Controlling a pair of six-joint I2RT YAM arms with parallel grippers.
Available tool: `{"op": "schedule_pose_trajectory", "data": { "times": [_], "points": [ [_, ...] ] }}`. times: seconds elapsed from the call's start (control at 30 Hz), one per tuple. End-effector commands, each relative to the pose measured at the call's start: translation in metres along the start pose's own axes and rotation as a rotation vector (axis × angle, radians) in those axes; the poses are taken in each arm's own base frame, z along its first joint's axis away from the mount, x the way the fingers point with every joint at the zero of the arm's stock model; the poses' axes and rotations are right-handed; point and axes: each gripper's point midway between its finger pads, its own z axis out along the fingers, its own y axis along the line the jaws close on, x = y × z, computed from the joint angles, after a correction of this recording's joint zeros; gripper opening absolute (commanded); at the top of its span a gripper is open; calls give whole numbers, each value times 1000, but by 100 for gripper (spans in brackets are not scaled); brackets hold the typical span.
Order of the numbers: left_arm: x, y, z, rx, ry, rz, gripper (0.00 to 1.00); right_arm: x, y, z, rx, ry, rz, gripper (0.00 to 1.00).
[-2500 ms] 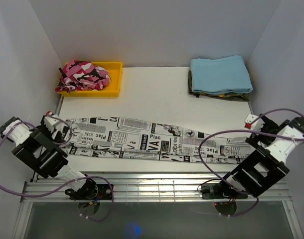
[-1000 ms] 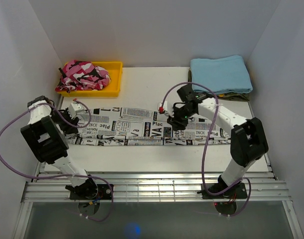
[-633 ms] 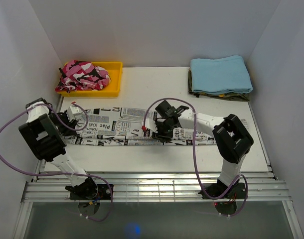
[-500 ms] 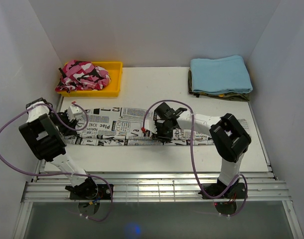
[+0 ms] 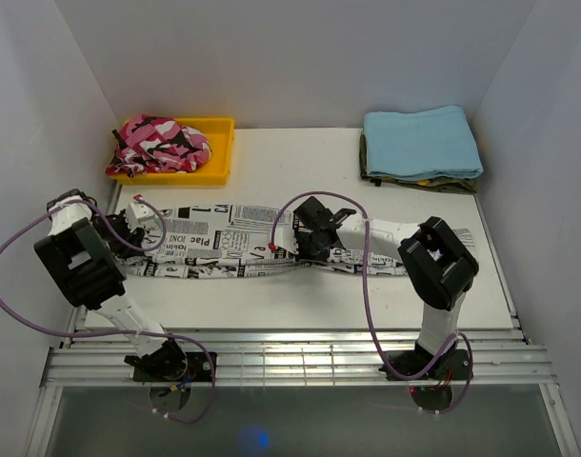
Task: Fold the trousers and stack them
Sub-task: Fold the trousers
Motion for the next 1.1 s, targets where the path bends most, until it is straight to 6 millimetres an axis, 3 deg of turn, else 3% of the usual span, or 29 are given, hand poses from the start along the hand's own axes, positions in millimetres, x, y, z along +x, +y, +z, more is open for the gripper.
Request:
{"op": "schedule_pose_trajectory", "data": {
  "times": [0.0,0.1,0.2,0.3,0.77,0.87,1.0,1.07],
  "points": [
    [-8,13,-10,-56,-37,48,55,-2,-4,-8,17,9,-8,14],
    [-5,16,-11,-54,-28,62,54,-1,0,-9,-9,18,-10,22],
    [-2,12,-8,-35,-19,89,54,0,1,-6,-17,23,-14,22],
    [2,8,-2,-17,-16,121,59,-1,3,-6,-35,23,-1,36],
    [1,9,0,-22,-27,131,60,-21,10,-15,-113,-38,-12,43],
    [1,8,1,-21,-32,129,60,-19,8,-13,-109,-30,-19,39],
    [2,8,2,-18,-32,124,60,-15,7,-10,-111,-13,-24,20],
    [2,9,2,-20,-31,127,60,-11,7,-8,-109,0,-30,20]
  ]
}}
